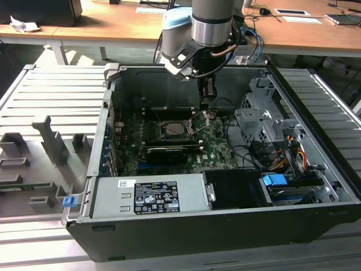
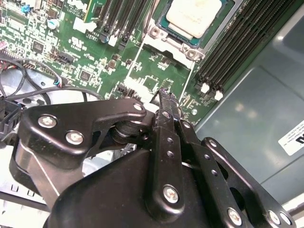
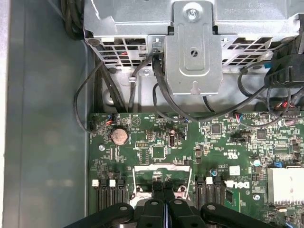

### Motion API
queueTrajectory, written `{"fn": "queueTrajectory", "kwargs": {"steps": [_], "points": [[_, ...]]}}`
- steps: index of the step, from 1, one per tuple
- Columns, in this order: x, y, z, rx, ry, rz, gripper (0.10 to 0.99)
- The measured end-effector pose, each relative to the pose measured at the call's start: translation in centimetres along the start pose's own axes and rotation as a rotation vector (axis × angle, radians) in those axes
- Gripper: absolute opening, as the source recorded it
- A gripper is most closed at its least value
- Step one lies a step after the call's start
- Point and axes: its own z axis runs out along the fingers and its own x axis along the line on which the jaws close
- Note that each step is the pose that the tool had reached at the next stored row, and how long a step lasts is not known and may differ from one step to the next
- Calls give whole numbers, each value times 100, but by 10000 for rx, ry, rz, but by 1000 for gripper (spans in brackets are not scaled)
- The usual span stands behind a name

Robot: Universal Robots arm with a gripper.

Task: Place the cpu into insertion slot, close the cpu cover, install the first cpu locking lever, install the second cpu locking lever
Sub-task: 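Close the cpu cover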

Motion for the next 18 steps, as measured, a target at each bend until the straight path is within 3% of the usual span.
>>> {"fn": "queueTrajectory", "kwargs": {"steps": [18], "points": [[3,140,10,1,-2,-2,106]]}}
